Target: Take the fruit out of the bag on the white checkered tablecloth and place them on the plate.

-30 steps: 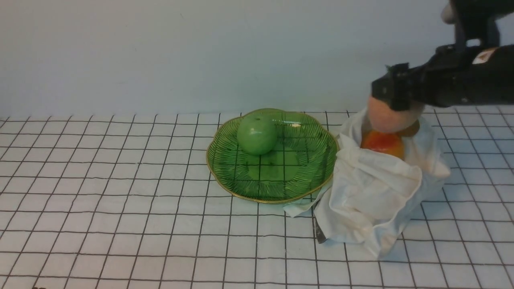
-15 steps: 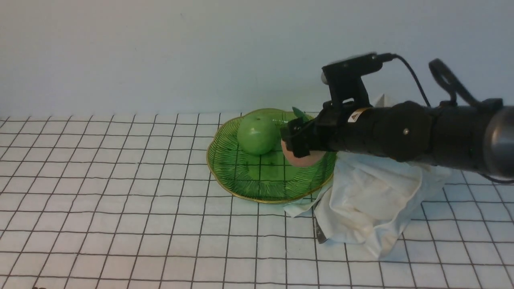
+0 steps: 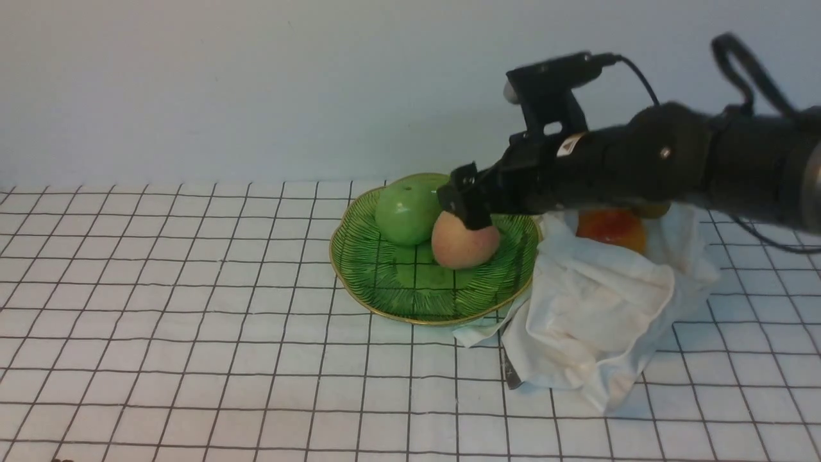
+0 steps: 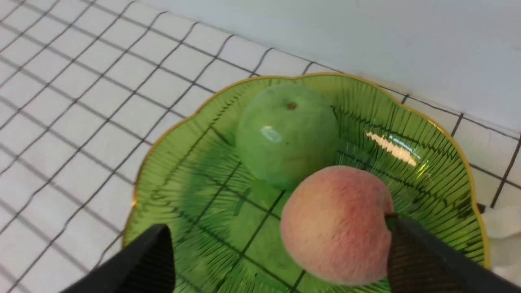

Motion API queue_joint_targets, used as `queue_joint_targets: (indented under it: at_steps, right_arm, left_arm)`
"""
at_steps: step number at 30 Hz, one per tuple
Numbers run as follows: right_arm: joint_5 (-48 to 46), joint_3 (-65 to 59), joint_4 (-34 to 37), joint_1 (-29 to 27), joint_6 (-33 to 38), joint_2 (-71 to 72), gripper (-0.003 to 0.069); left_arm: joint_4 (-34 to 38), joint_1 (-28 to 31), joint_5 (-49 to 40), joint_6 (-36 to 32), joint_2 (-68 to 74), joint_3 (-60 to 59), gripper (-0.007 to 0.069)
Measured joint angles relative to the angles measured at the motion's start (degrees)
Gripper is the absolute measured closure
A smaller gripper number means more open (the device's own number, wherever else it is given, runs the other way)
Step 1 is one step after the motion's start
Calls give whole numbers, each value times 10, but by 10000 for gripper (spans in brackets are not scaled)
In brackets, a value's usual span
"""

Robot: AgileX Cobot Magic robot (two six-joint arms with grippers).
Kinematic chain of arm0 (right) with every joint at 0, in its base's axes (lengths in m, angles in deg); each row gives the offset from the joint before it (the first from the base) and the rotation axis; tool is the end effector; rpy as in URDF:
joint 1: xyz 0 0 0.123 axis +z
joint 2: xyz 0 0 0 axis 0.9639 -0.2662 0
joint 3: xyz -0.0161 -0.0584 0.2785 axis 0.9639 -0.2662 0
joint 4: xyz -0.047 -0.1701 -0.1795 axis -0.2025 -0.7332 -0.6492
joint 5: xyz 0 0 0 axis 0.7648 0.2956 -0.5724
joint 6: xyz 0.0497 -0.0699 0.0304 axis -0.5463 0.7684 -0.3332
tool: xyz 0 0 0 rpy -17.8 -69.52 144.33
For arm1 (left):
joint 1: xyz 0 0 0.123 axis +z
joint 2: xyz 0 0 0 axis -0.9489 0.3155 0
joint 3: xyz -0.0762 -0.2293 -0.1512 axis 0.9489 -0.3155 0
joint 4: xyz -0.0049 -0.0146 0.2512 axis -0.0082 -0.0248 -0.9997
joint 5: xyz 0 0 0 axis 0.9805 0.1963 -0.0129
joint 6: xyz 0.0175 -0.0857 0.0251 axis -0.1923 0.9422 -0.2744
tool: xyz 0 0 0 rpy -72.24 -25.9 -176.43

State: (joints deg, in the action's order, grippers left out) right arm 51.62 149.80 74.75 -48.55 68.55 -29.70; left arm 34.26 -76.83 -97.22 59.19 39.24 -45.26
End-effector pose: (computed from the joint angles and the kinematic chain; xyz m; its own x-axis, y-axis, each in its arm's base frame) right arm 0.3483 0.1886 0.2725 -0.5921 -0.3045 -0.7461 -0.5620 0.8196 0.1115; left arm 0.0519 -0.0074 0.1702 -0.3034 0.0338 -0.9523 0.1207 0.9927 -0.0032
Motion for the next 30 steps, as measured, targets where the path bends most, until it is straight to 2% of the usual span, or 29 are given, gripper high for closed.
queue_joint_targets:
  at_steps: [4, 5, 6, 7, 9, 11, 13, 16, 21, 23, 26, 27, 28, 30]
  right_arm:
    - [-145, 61, -25, -34, 0, 59, 185]
    - [-189, 79, -30, -45, -1, 73, 232]
    - [-252, 106, -34, -65, -1, 101, 317]
    - [-252, 106, -34, -65, -1, 101, 317]
    - [-366, 133, -37, -95, -3, 146, 445]
    - [-435, 135, -39, -121, -13, 191, 569]
    - [-460, 118, -43, -147, -23, 243, 637]
    - [-469, 63, -46, -172, -36, 336, 666]
    - [-474, -37, -52, -182, -40, 479, 671]
    - [-447, -122, -52, -182, -20, 566, 671]
    - [-377, -219, -49, -182, 1, 665, 672]
    - [-310, -279, -44, -182, 7, 721, 673]
    - [-291, -296, -42, -182, 9, 745, 673]
    - [-154, -402, -28, -182, 13, 830, 673]
  left_arm:
    - [0, 0, 0, 0, 0, 0, 632]
    - [0, 0, 0, 0, 0, 0, 632]
    - [0, 0, 0, 0, 0, 0, 632]
    - [0, 0, 0, 0, 0, 0, 632]
    - [0, 0, 0, 0, 0, 0, 632]
    - [0, 0, 0, 0, 0, 0, 632]
    - [0, 0, 0, 0, 0, 0, 632]
    - [0, 0, 0, 0, 0, 0, 632]
    - [0, 0, 0, 0, 0, 0, 632]
    - [0, 0, 0, 0, 0, 0, 632]
    - [0, 0, 0, 0, 0, 0, 632]
    - [0, 0, 0, 0, 0, 0, 632]
    - [0, 0, 0, 0, 0, 0, 632]
    - [0, 0, 0, 0, 0, 0, 632]
